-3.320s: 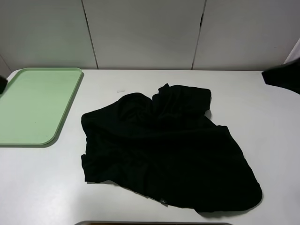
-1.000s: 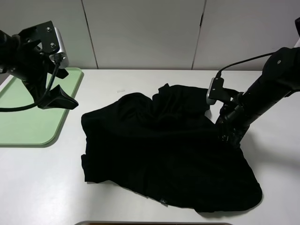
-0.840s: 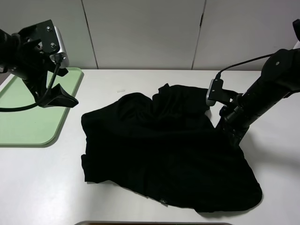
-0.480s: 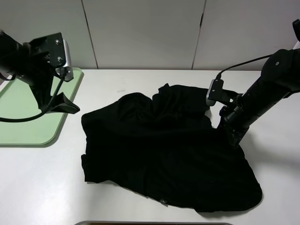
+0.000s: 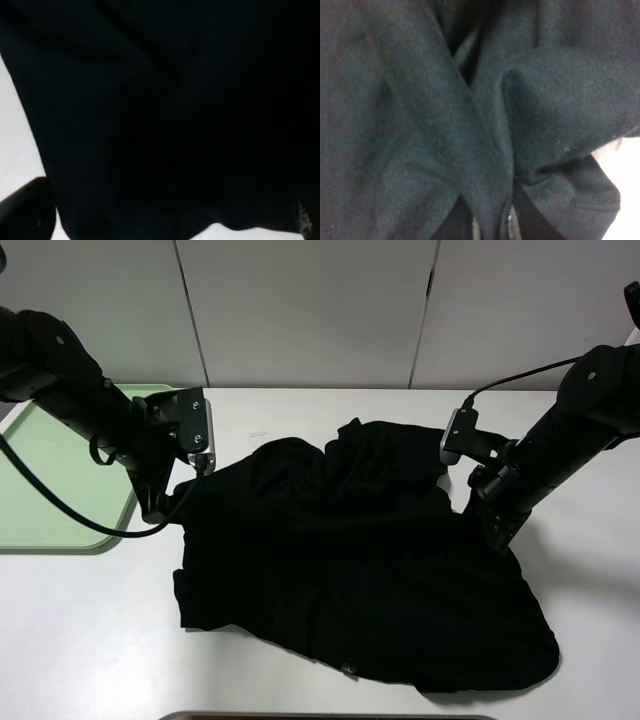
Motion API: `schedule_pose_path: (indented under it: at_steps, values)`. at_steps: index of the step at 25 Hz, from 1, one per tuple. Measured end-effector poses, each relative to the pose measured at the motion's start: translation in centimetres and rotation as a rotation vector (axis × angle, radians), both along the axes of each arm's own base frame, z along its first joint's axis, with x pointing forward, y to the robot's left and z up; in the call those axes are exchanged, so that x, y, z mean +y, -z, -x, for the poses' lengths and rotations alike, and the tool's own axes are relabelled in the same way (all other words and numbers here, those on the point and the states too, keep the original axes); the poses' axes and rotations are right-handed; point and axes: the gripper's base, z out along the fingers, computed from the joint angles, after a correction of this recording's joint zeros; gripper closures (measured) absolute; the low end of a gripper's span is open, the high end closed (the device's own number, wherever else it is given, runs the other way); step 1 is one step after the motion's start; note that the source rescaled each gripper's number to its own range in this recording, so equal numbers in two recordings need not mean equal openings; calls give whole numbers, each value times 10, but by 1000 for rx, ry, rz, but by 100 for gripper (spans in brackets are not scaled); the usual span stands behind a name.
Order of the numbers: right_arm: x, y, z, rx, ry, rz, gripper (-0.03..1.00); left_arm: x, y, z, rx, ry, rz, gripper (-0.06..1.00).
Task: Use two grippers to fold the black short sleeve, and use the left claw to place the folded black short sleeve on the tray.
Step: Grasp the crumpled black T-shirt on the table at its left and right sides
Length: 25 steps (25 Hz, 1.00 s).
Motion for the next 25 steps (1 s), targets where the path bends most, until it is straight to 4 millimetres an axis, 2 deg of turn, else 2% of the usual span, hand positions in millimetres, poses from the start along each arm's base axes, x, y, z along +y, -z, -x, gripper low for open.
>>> schedule_pose_path:
  at_steps: [10, 16, 25]
  values:
    - [1, 0, -1, -4, 24, -16, 96, 1, 34, -10, 8, -61, -30, 5]
    - [2, -1, -2, -12, 41, -25, 96, 1, 46, -11, 40, -67, -36, 9]
    - [2, -1, -2, -14, 45, -26, 96, -13, 54, -23, 172, -112, 74, 12]
